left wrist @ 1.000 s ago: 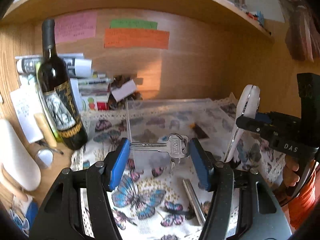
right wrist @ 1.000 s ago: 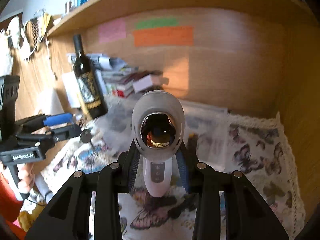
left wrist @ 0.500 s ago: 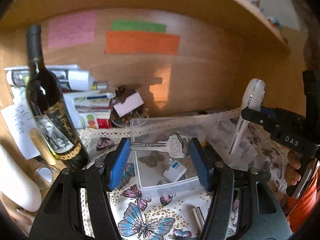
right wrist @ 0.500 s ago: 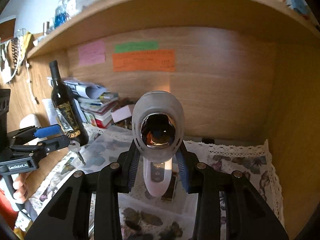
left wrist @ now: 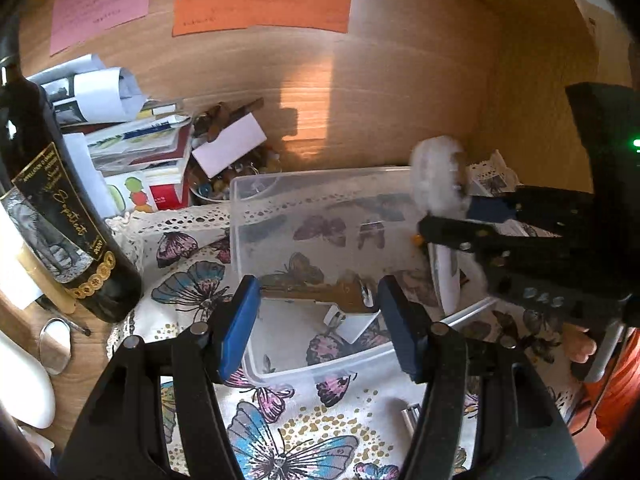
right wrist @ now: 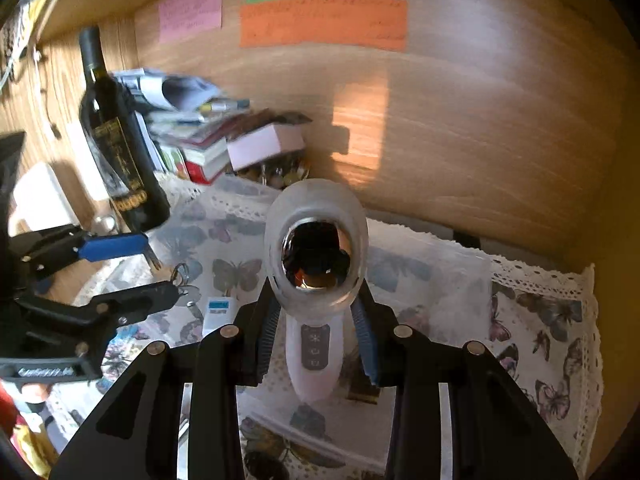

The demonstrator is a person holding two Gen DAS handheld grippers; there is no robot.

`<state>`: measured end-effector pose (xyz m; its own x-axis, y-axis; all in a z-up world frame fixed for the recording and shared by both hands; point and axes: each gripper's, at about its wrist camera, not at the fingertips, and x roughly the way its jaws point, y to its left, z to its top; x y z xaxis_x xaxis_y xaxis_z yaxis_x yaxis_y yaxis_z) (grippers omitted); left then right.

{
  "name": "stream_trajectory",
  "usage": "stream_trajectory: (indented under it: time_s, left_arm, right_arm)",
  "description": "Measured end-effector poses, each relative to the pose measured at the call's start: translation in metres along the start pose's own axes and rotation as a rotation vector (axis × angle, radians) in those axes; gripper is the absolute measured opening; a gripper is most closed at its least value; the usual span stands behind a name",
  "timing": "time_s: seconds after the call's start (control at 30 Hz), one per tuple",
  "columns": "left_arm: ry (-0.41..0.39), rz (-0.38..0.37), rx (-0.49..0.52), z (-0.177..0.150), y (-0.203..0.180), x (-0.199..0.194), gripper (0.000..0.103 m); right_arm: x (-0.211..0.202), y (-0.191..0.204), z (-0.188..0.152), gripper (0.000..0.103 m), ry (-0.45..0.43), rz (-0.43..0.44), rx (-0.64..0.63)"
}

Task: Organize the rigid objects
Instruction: 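Lower the keys into the clear box while the right tool drops the facial device in, then grasp the metal rod with the left tool while the right tool reaches a black piece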

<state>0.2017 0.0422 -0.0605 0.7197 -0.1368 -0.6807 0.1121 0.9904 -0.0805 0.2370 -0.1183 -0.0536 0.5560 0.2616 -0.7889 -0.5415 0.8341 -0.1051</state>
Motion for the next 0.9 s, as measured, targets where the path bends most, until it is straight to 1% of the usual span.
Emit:
stream_trajectory:
  time_s: [0.13, 0.23, 0.33, 0.4, 0.6, 0.7, 0.77, 0.8, 0.9]
  left_arm:
    - [0.005, -0.014, -0.019, 0.001, 0.004, 0.001, 0.06]
    - [-0.004, -0.015, -0.021, 0.001, 0.004, -0.004, 0.06]
    - [-0.009, -0.017, -0.018, 0.001, 0.002, -0.008, 0.06]
    - [-0.014, -0.014, -0.014, 0.001, 0.001, -0.01, 0.06]
    - [-0.044, 0.013, 0.001, 0.001, -0.004, -0.023, 0.06]
    - [-0.065, 0.02, 0.01, 0.001, -0.008, -0.033, 0.061]
    - [-0.082, 0.023, 0.013, 0.0, -0.01, -0.041, 0.066]
    - [-0.092, 0.026, 0.013, 0.0, -0.011, -0.045, 0.071]
    - [-0.123, 0.039, 0.015, -0.005, -0.014, -0.057, 0.08]
  right_arm:
    - [0.023, 0.005, 0.003, 0.033, 0.067, 0.014, -0.01]
    - [0.037, 0.009, 0.003, 0.033, 0.112, 0.006, -0.02]
    - [0.043, 0.013, 0.001, 0.033, 0.141, -0.004, -0.031]
    - [0.042, 0.013, 0.001, 0.033, 0.143, 0.006, -0.025]
    - [0.021, 0.012, 0.002, 0.033, 0.1, 0.005, -0.009]
    - [0.004, 0.013, 0.0, 0.034, 0.06, -0.007, -0.007]
    - [-0.01, 0.014, -0.001, 0.037, 0.028, -0.008, -0.005]
    - [-0.017, 0.014, -0.001, 0.041, 0.009, -0.012, -0.004]
    - [-0.041, 0.01, -0.007, 0.049, -0.049, -0.02, 0.003]
